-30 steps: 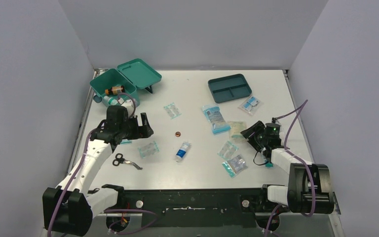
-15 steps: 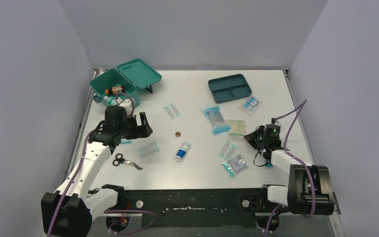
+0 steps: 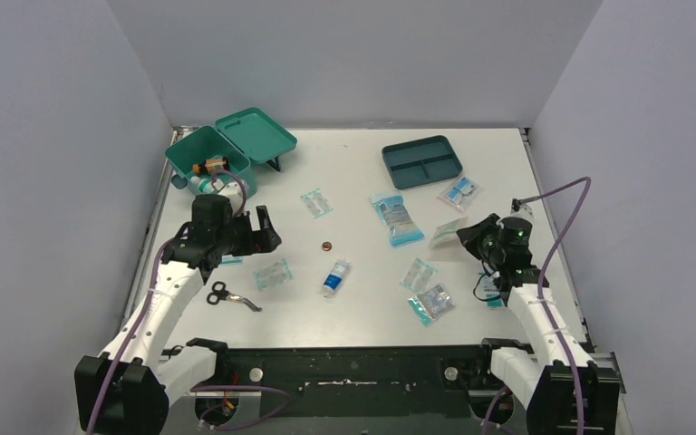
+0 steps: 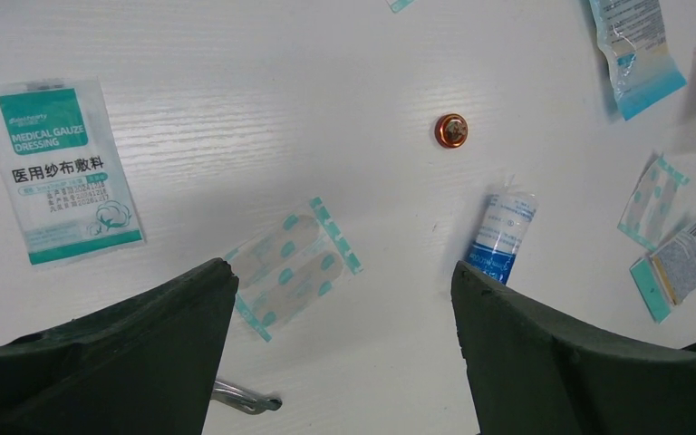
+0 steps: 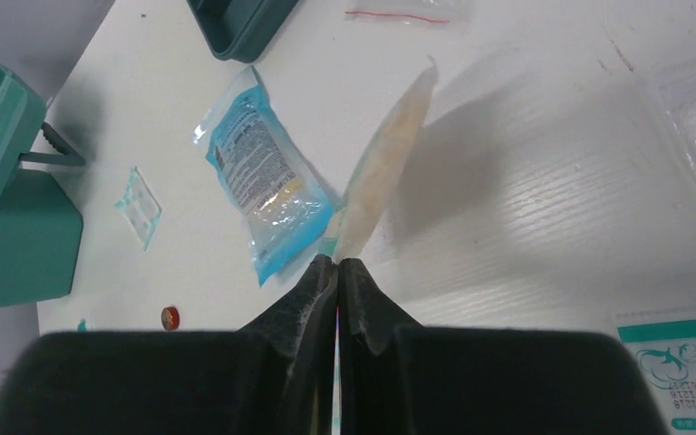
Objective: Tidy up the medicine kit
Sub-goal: Pick up the medical item at the center of the board.
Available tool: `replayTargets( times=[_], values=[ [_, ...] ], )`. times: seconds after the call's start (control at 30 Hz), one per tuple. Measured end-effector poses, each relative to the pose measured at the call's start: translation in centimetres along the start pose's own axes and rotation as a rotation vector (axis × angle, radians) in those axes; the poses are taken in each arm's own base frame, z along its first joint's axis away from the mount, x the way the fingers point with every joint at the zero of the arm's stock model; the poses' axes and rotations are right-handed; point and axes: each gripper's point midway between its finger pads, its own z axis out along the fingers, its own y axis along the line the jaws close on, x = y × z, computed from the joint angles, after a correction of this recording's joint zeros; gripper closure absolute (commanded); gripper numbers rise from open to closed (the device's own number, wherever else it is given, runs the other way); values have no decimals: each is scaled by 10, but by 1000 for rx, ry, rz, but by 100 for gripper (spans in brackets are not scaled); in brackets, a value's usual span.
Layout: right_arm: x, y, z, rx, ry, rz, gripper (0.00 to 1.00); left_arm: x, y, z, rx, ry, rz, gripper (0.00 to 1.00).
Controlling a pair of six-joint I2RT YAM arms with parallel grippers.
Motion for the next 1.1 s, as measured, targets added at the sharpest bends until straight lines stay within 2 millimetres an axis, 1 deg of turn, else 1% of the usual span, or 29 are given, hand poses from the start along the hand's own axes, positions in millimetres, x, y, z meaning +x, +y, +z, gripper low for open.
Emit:
replayTargets(
  times=[0.1, 0.27, 0.37, 0.43, 0.63, 0.8, 0.97, 1.1],
  values=[
    [-13, 14, -11, -12, -13, -13, 100, 2, -2, 2, 8, 12, -7, 15],
    [-37, 44, -25, -49, -31, -34, 100, 6, -7, 6, 20, 36, -2, 18],
    [-40, 61, -33, -82, -20, -49, 100, 0, -18, 6, 43, 24, 14, 18],
    [-36, 74, -37, -106, 2, -61, 100, -5, -26, 5, 64, 12, 30, 19],
    [-13, 117, -53, -207, 84, -75, 100, -13, -61, 5, 173, -13, 88, 19],
    [9, 141, -62, -263, 151, -17, 100, -14, -105, 0, 318, -38, 155, 19],
    [29, 159, -71, -294, 212, 47, 100, -17, -151, -2, 438, -58, 248, 19],
    [47, 174, -80, -316, 256, 84, 100, -7, -191, -2, 520, -81, 389, 19]
  ],
)
